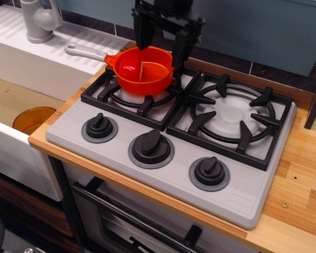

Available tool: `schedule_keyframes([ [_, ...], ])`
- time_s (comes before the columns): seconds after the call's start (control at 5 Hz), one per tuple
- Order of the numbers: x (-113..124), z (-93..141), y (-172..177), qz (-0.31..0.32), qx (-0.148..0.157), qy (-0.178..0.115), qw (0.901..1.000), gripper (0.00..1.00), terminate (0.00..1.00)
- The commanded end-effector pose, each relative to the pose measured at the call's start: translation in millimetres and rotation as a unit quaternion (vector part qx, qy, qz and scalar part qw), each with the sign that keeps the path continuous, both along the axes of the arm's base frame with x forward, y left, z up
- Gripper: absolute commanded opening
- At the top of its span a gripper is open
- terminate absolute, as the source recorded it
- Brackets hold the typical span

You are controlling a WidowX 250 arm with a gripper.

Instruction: End effector transition from object to pot or pan

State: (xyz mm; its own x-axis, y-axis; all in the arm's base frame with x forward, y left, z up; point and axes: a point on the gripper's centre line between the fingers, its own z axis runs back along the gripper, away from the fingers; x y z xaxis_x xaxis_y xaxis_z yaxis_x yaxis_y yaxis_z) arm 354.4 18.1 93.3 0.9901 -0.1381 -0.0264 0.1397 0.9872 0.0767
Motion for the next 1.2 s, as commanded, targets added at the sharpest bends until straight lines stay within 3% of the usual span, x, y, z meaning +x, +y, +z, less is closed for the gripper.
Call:
schedule_keyframes([
  [0.0,11.9,8.4,-1.5,-0.011,-0.006,-0.072,0.9973,1.0,0.0],
  [0.6,1.1,-37.4,-1.2,-0.021,-0.035,-0.083,0.9957,1.0,0.0],
  [1.0,1.1,-37.4,-1.2,-0.021,-0.035,-0.083,0.9957,1.0,0.0],
])
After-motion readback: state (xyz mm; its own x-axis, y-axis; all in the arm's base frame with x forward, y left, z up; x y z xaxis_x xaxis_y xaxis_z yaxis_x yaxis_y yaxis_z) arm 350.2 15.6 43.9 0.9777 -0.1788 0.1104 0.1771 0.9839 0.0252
